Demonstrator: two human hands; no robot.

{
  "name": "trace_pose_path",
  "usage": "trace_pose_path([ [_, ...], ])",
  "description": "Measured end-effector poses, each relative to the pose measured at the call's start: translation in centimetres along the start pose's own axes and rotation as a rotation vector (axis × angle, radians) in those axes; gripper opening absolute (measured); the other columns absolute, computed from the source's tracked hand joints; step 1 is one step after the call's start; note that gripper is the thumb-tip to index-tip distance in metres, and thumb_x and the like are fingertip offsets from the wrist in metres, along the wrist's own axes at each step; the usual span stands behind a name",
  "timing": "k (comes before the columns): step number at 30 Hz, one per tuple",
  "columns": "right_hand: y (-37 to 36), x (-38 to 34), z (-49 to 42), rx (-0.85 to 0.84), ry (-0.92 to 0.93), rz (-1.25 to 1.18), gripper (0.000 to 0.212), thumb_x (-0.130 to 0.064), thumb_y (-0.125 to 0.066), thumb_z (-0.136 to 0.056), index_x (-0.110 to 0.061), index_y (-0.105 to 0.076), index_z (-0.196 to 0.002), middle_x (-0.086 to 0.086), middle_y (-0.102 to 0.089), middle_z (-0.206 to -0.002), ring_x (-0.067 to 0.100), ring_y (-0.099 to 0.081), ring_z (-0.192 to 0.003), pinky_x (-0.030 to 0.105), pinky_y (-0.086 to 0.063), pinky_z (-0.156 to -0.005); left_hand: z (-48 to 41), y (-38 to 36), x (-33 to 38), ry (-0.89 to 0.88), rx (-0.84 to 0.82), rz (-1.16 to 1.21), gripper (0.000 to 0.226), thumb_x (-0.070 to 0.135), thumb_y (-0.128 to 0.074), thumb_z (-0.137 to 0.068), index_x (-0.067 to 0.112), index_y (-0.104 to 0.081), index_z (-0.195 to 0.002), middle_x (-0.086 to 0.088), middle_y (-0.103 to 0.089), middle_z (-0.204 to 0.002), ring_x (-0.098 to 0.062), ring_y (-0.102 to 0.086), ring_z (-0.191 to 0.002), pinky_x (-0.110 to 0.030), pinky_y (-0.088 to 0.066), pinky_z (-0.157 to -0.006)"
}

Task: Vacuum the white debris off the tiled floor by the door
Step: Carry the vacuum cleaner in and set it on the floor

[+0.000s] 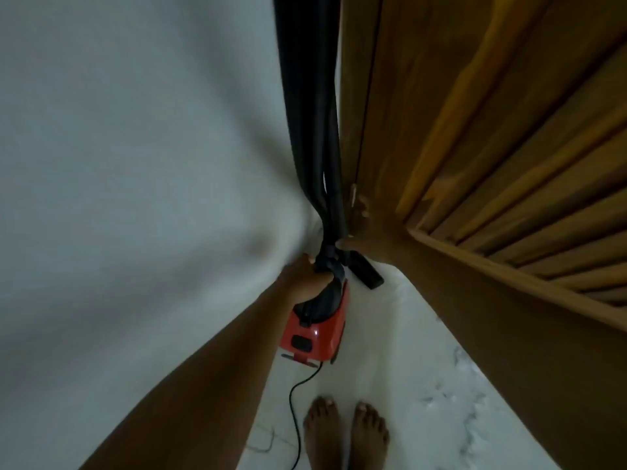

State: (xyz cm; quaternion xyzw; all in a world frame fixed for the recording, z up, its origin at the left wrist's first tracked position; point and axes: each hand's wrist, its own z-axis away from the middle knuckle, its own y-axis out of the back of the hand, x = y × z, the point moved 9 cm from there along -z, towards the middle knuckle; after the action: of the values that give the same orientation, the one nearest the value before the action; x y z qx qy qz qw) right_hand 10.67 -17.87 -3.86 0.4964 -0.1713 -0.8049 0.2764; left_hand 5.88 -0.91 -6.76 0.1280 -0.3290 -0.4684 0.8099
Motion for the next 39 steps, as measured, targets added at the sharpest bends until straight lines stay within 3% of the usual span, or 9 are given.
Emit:
trace_pose_path([
  [6,-3.3,2.1,-7.8,0.044,0.051,0.077,0.128,-0.050,-0.088,-0.071,-0.021,-0.005,-0.164,0.004,-0.006,-0.171,0.025,-0.010,-0.155,0.036,-0.011,-0.124,-8.7,-4.8,-4.3,0.053,-0.060,0.065,0.065,0.041,-0.069,-0.086,0.013,-0.050,-0.141,-0.012,-0.061,-0.134,-0.028,-0.061,-0.115,-0.035,-0.051,-0.084],
  [9,-5.1,3.0,-11.2,0.015,-0.013,-0.234,0.136,-0.060,-0.097,-0.038,-0.024,-0.039,-0.155,0.005,-0.047,-0.154,0.027,-0.045,-0.140,0.045,-0.039,-0.117,-10.7,-7.0,-6.1,0.123,-0.167,0.178,0.067,0.038,-0.067,-0.093,0.019,-0.037,-0.150,-0.010,-0.053,-0.143,-0.030,-0.054,-0.124,-0.036,-0.048,-0.088],
  [11,-5.6,4.2,-13.2,0.035,-0.012,-0.360,0.134,-0.064,-0.098,-0.019,-0.023,-0.056,-0.140,0.002,-0.064,-0.135,0.025,-0.060,-0.124,0.047,-0.051,-0.105,-12.0,-8.4,-7.6,0.170,-0.222,0.249,0.057,0.041,-0.068,-0.092,0.016,-0.049,-0.140,-0.006,-0.065,-0.127,-0.026,-0.059,-0.115,-0.039,-0.049,-0.091],
  [16,-5.3,3.6,-13.8,0.036,0.040,-0.341,0.102,-0.045,-0.098,-0.047,-0.014,-0.057,-0.136,0.005,-0.065,-0.131,0.023,-0.061,-0.120,0.047,-0.053,-0.103,-14.8,-10.8,-9.5,0.136,-0.196,0.491,0.023,0.033,-0.070,-0.093,0.013,-0.070,-0.104,0.000,-0.078,-0.080,-0.014,-0.074,-0.079,-0.041,-0.057,-0.090],
  [20,-4.8,3.1,-13.2,0.120,0.078,-0.213,0.100,-0.057,-0.091,-0.058,-0.007,-0.054,-0.137,0.002,-0.063,-0.128,0.018,-0.059,-0.117,0.041,-0.050,-0.106,-15.1,-11.3,-9.8,0.171,-0.104,0.653,0.032,0.033,-0.068,-0.094,0.009,-0.060,-0.076,-0.003,-0.061,-0.057,-0.017,-0.058,-0.049,-0.028,-0.049,-0.054],
  [25,-4.0,2.5,-11.0,0.153,0.068,-0.197,0.087,-0.057,-0.084,-0.073,-0.006,-0.055,-0.138,0.006,-0.061,-0.128,0.021,-0.058,-0.117,0.041,-0.048,-0.106,-13.0,-11.2,-9.9,0.191,0.026,0.582,0.033,0.035,-0.065,-0.096,0.008,-0.058,-0.078,-0.001,-0.048,-0.049,-0.014,-0.041,-0.035,-0.021,-0.035,-0.040],
  [28,-2.6,1.7,-9.2,0.216,0.121,-0.274,0.112,-0.083,-0.082,-0.045,-0.018,-0.061,-0.134,0.006,-0.061,-0.138,0.023,-0.059,-0.125,0.046,-0.051,-0.105,-9.8,-10.8,-9.4,0.181,0.051,0.499,0.038,0.040,-0.063,-0.096,0.004,-0.064,-0.085,-0.001,-0.052,-0.051,-0.011,-0.045,-0.033,-0.018,-0.036,-0.035],
  [35,3.7,-5.5,2.6,0.236,0.116,-0.322,0.073,-0.053,-0.089,-0.063,-0.015,-0.068,-0.122,0.008,-0.071,-0.120,0.027,-0.066,-0.114,0.047,-0.057,-0.096,2.3,-6.5,-6.0,0.134,0.050,0.400,0.039,0.044,-0.062,-0.096,0.005,-0.065,-0.095,-0.005,-0.054,-0.057,-0.017,-0.048,-0.042,-0.023,-0.038,-0.040],
  [39,8.4,-11.8,12.2,0.224,0.129,-0.320,0.061,-0.032,-0.085,-0.082,-0.008,-0.061,-0.133,0.004,-0.064,-0.123,0.017,-0.058,-0.114,0.011,-0.050,-0.089,12.3,-3.4,-3.1,0.068,0.001,0.353,0.039,0.044,-0.060,-0.097,0.006,-0.063,-0.089,-0.005,-0.052,-0.055,-0.017,-0.046,-0.043,-0.023,-0.040,-0.039],
])
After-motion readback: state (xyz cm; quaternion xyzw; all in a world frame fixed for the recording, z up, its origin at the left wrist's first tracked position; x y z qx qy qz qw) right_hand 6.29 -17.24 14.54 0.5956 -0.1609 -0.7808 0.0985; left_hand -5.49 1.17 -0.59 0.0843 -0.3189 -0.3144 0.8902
